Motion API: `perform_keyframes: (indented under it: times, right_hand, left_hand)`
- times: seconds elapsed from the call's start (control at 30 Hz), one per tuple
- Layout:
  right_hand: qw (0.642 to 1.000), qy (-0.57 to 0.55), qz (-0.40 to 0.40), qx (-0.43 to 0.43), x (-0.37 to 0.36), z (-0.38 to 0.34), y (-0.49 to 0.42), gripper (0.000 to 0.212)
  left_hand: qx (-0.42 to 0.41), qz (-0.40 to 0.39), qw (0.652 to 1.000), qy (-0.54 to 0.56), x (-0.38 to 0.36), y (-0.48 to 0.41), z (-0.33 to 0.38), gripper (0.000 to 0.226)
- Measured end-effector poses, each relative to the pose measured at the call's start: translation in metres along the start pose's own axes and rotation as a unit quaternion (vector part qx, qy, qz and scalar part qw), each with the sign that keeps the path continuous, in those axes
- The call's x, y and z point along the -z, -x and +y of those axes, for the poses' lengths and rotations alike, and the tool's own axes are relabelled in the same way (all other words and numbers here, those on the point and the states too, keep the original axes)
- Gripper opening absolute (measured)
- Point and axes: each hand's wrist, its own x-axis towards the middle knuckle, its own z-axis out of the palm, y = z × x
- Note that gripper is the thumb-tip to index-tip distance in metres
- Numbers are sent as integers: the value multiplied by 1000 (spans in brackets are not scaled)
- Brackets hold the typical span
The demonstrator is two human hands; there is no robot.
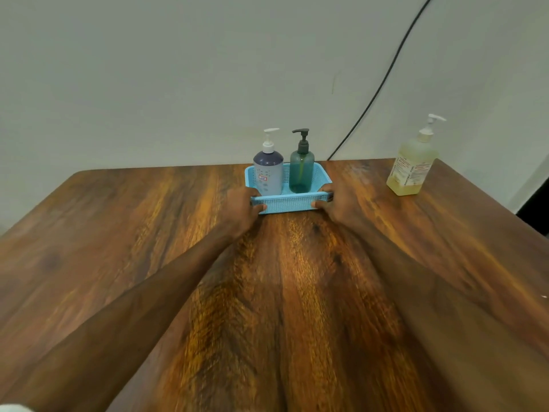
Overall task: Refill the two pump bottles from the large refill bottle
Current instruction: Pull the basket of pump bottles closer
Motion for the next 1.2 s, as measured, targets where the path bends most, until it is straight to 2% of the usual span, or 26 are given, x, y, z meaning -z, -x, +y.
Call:
perform_keyframes:
  times: [0.23,0.47,0.77,1.2]
  right_hand:
    - [999,-23,19,22,16,-21,46,24]
    - [998,-5,24,56,39,-39,110,24]
    - [996,28,-2,87,59,-49,201,22]
    - [995,81,-8,57,53,-48,249,40]
  left_hand:
    - [-43,23,999,3,24,36,7,42]
    - [-86,23,996,0,57,93,18,37]
    - [-72,-1,997,12,76,179,27,35]
    - [-52,-26,998,32,64,218,25,35]
